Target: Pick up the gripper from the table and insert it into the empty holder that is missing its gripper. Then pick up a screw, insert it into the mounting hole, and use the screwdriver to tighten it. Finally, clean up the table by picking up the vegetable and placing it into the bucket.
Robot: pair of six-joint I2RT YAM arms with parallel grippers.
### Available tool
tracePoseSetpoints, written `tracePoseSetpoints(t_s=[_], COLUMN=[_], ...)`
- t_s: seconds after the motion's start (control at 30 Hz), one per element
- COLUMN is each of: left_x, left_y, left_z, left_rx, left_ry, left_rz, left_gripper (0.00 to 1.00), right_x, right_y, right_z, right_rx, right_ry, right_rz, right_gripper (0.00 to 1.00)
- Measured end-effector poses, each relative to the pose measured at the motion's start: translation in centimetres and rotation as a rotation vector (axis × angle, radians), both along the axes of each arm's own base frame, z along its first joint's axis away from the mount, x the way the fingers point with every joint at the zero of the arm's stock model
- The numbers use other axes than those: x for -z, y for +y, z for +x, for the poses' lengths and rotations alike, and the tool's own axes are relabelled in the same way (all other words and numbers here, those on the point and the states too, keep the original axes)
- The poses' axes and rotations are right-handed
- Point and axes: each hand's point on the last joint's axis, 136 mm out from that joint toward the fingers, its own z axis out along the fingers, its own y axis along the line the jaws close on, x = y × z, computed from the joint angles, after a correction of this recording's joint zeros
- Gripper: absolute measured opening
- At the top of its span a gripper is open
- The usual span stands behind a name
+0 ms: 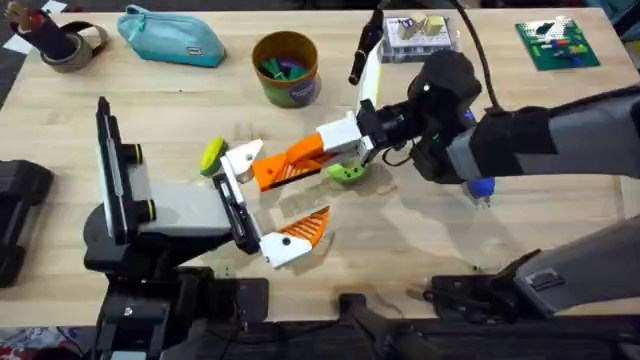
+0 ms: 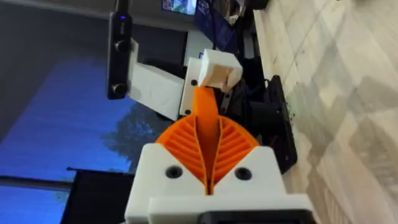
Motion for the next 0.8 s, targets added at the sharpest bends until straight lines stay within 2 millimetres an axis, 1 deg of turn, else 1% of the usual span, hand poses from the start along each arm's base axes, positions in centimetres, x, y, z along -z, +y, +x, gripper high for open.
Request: tracePoseSetpoints(t_s=[0.43,0.63,0.8], left_x=[0.0,0.0,0.0], left_y=[0.0,0.0,0.0], left_z=[0.0,0.0,0.0], left_rx=[0.000,0.000,0.000], left_ry=[0.000,0.000,0.000], left_rz=[0.000,0.000,0.000], left_gripper=[0.986,0.986,0.986], right_x=[0.0,0.9,1.0], right_y=[0.0,0.0,0.0], right_z=[0.0,0.1,0.2], right_rx=[0.000,0.008,0.009], right_ry=[0.027,0.088,0.091], right_rz=[-0.008,-0.045,-0.048], right_gripper=[0.019,0.018,0.019])
